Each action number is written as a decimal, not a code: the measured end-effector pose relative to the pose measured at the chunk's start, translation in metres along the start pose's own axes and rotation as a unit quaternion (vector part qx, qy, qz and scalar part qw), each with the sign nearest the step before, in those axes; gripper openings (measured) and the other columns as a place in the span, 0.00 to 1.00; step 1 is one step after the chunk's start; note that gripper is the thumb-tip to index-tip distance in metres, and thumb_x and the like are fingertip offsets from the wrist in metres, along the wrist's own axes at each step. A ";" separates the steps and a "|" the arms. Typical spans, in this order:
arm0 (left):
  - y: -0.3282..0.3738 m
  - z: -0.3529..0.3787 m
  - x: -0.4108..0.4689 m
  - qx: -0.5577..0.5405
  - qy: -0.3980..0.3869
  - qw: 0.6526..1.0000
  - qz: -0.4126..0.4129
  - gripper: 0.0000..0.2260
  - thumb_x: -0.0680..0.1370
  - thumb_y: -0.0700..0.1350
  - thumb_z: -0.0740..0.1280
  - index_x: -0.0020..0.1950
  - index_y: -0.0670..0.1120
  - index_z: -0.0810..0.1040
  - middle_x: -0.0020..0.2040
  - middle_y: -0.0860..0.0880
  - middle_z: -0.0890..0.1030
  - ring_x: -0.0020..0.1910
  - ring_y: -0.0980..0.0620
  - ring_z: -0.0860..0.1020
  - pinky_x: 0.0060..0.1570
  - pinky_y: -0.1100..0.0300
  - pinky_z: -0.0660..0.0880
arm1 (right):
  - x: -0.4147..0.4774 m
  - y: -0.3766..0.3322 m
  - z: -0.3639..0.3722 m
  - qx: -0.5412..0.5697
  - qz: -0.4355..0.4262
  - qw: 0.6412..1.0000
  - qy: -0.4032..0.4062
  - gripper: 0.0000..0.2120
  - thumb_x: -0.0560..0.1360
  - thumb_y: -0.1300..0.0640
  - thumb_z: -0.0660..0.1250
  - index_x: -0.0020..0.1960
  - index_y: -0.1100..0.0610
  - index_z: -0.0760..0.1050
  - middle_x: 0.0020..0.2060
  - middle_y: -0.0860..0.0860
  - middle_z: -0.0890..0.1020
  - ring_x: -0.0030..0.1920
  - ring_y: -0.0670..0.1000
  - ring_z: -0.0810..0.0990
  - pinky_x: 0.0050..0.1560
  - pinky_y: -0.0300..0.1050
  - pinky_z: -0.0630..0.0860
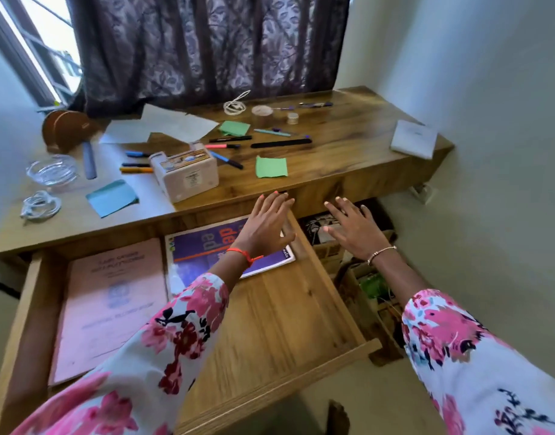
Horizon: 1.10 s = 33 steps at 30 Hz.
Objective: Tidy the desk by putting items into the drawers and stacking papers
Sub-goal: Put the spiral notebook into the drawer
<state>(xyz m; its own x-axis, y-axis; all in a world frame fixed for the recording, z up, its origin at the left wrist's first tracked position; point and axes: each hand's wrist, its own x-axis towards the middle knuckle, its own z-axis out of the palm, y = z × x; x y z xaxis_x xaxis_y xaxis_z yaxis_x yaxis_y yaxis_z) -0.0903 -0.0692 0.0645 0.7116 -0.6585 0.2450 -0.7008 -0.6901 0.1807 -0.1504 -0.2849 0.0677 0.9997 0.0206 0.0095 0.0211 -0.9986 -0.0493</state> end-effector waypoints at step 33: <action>0.159 0.116 0.362 -0.053 -0.018 0.998 0.023 0.27 0.76 0.50 0.64 0.71 0.40 0.63 0.70 0.42 0.66 0.70 0.45 0.62 0.70 0.53 0.57 | 0.113 0.368 -0.032 -0.002 0.075 0.997 0.032 0.26 0.80 0.46 0.50 0.74 0.56 0.53 0.73 0.57 0.58 0.74 0.55 0.56 0.69 0.57 0.60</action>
<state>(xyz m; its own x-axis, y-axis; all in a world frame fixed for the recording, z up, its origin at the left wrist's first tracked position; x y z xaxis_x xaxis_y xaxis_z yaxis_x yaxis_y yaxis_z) 0.0619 -0.4519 0.0709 0.6791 -0.6997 0.2219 -0.7323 -0.6250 0.2705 -0.0304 -0.6516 0.0824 0.9892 -0.1310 0.0662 -0.1277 -0.9904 -0.0520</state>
